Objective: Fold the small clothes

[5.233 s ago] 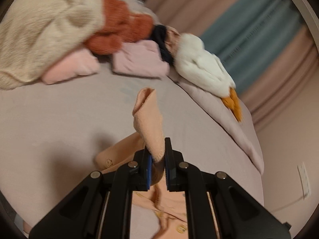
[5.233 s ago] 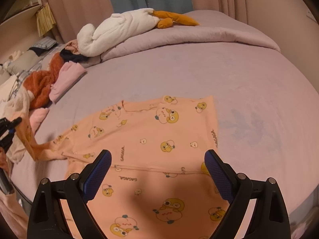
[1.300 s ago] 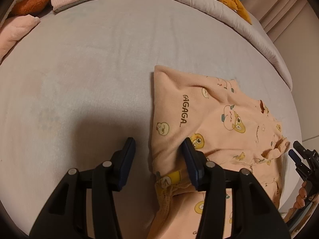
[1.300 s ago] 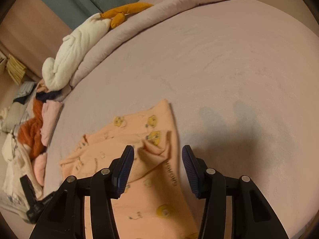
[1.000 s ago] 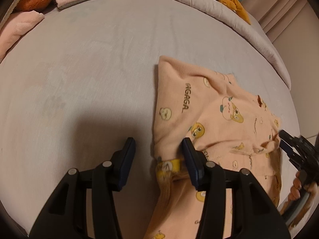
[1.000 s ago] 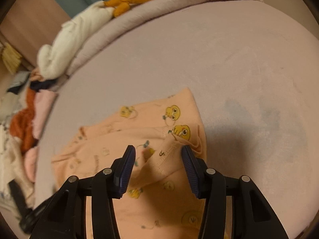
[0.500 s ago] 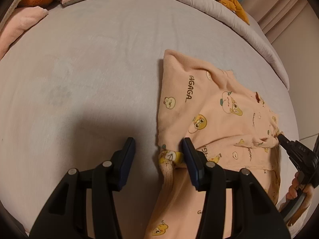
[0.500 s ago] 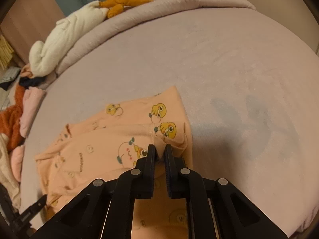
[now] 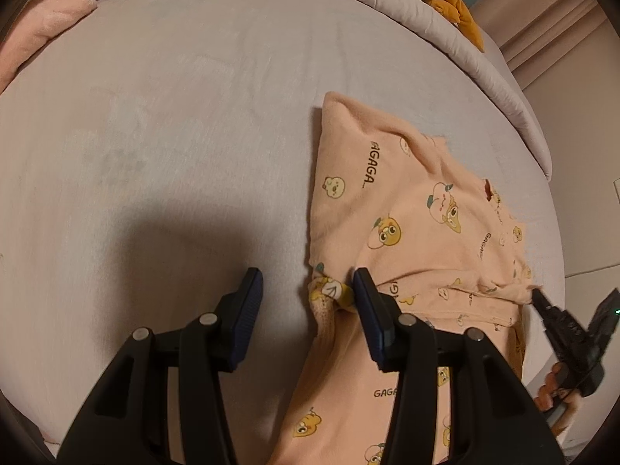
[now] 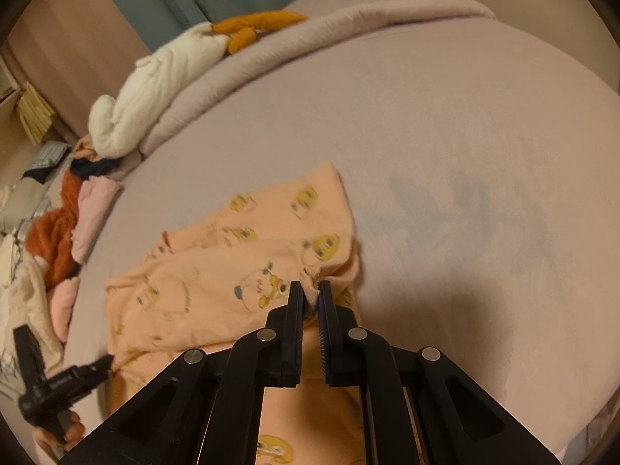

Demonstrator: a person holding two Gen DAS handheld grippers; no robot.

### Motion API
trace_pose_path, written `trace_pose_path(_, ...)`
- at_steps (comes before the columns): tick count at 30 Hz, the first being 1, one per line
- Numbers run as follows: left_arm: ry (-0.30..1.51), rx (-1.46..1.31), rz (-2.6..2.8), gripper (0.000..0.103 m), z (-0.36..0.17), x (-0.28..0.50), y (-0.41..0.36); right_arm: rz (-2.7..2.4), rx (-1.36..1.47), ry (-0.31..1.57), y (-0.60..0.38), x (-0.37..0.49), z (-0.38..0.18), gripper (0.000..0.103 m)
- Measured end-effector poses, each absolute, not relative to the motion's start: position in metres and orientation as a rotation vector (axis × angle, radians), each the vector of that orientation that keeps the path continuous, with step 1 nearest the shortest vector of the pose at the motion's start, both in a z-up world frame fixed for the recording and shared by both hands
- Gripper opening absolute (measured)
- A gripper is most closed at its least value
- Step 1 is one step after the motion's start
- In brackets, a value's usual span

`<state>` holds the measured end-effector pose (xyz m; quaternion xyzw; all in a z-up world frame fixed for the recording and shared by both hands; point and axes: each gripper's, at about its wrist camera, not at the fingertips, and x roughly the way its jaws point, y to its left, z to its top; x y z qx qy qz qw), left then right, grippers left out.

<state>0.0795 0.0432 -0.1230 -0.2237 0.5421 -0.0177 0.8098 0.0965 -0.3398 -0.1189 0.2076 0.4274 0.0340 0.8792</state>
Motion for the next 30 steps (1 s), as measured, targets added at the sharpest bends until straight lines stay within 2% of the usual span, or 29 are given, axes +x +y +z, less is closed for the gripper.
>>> trace_pose_path(5,1.164,-0.477,-0.062,0.044,-0.123,0.08,0.04,0.061,0.416,0.917,-0.341,0.098,-0.131,0.009)
trace_pose_path(6,1.166,-0.468,-0.07,0.037,-0.124,0.08,0.039,0.06,0.413,0.914,-0.34,0.098,-0.129,0.009)
trace_pose_path(7,1.171,-0.464,-0.109,0.02,-0.125,0.081,0.036,0.06,0.407,0.909,-0.339,0.099,-0.127,0.009)
trace_pose_path(8,1.178,-0.48,-0.125,0.017,-0.126,0.081,0.036,0.059,0.4,0.902,-0.338,0.099,-0.124,0.009)
trace_pose_path(16,1.157,-0.484,-0.11,0.013,-0.12,0.077,0.034,0.049,0.357,0.849,-0.336,0.097,-0.113,0.009)
trace_pose_path(21,1.175,-0.456,-0.112,0.013,-0.122,0.076,0.033,0.044,0.364,0.894,-0.338,0.105,-0.129,0.009)
trace_pose_path(26,1.158,-0.449,-0.13,0.015,-0.1,0.08,0.035,0.035,0.351,0.926,-0.339,0.109,-0.129,0.009)
trace_pose_path(27,1.14,-0.444,-0.128,0.016,-0.094,0.083,0.035,0.033,0.348,0.924,-0.34,0.109,-0.126,0.013)
trace_pose_path(29,1.093,-0.441,-0.129,0.021,-0.08,0.09,0.034,0.016,0.326,0.919,-0.34,0.11,-0.118,0.026)
trace_pose_path(30,1.081,-0.44,-0.129,0.023,-0.076,0.094,0.033,0.006,0.31,0.913,-0.34,0.11,-0.114,0.039)
